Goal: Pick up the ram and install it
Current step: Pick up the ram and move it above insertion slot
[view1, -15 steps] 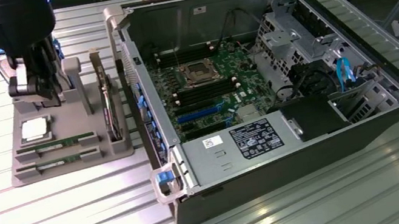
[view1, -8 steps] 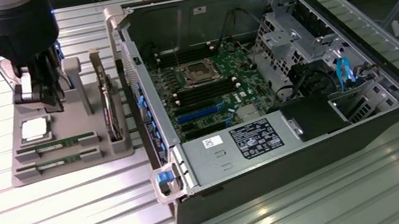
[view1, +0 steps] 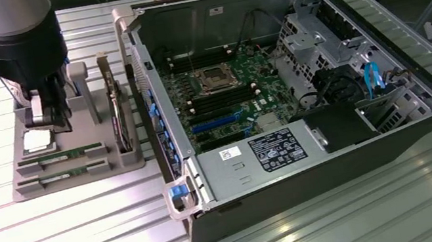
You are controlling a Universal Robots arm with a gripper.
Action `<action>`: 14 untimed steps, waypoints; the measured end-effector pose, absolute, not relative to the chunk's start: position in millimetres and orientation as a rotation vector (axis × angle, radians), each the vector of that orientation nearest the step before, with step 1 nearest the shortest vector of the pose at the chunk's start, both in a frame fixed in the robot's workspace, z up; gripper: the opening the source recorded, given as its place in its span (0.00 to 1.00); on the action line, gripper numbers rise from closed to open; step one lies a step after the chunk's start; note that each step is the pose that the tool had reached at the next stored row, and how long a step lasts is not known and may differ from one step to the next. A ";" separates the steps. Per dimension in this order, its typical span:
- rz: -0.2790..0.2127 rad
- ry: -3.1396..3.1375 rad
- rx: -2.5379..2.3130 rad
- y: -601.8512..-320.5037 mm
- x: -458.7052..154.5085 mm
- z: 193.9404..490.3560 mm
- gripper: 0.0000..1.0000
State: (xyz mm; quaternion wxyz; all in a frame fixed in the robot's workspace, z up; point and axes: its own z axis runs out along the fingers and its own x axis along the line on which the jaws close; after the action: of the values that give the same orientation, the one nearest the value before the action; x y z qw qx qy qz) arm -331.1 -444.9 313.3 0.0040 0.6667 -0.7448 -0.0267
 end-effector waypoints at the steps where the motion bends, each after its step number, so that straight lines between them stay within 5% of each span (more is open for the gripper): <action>1: -0.090 -2.327 2.102 -445.4 -334.3 309.2 0.29; 14: -0.092 -2.326 2.104 -469.0 -341.1 264.0 0.29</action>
State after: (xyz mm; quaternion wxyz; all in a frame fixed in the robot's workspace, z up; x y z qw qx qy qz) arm -341.1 -469.0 264.0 0.0018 0.6705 -0.7413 -0.0293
